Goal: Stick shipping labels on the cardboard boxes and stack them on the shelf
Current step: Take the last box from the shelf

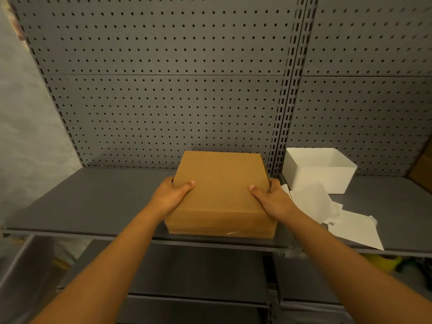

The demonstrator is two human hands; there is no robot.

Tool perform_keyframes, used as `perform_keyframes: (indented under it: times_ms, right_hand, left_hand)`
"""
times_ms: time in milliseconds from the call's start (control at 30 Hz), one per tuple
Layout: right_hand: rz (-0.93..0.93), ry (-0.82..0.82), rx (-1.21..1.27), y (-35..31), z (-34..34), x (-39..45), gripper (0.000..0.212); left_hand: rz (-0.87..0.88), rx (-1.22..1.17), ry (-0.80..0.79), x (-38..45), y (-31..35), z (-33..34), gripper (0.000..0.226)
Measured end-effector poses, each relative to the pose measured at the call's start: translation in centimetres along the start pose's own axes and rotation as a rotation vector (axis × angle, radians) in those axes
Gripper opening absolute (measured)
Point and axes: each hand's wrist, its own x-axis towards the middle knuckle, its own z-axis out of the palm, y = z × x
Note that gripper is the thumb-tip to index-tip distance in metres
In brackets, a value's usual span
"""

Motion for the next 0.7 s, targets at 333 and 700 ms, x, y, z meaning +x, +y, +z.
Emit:
perform_keyframes:
  times_ms: [333,700]
  right_hand:
    - [0.004,0.014,-0.075,0.2,0.1,2.0,0.07]
    - [-0.101,0.22,-0.379,0.5,0.6,2.2,0.07]
  left_hand:
    - [-0.01,0.068,-0.021,2.4,-0.3,0.6,0.06]
    - [0.178,0.385,0.015,3.5,-0.1,0.4,0.068]
